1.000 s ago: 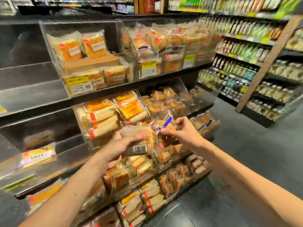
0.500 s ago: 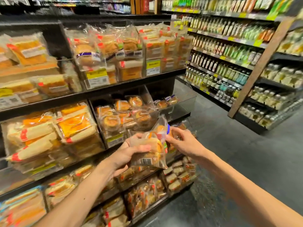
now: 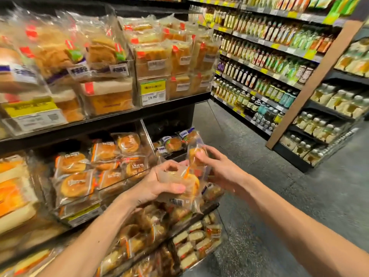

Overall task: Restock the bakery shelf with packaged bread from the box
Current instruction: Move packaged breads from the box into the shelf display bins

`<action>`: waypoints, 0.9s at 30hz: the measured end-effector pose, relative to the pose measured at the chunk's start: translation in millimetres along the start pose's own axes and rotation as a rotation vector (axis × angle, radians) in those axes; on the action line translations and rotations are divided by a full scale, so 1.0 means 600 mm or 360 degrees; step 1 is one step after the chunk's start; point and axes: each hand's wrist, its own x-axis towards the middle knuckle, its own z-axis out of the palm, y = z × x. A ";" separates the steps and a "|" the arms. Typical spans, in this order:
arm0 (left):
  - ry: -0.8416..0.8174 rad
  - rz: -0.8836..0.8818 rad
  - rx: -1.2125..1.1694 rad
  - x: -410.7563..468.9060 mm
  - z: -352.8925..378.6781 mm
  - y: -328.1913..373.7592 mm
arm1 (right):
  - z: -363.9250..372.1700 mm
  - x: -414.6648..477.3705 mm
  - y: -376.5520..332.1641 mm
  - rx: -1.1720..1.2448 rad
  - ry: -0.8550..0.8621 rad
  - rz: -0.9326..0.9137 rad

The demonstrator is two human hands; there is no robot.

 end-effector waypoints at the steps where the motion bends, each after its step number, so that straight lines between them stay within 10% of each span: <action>1: 0.0015 0.0019 -0.0004 0.020 -0.007 0.004 | -0.008 0.025 -0.010 -0.0009 0.0031 -0.0023; 7: 0.0426 0.0091 -0.0231 0.069 -0.066 0.023 | -0.047 0.177 -0.080 -0.0866 0.0125 -0.0419; 14: 0.0907 0.0021 -0.0256 0.039 -0.125 0.011 | 0.011 0.341 -0.047 -0.2257 -0.0385 -0.0668; 27: 0.1303 -0.0039 -0.0300 0.015 -0.097 0.004 | 0.075 0.440 0.033 -0.2611 -0.1177 -0.0748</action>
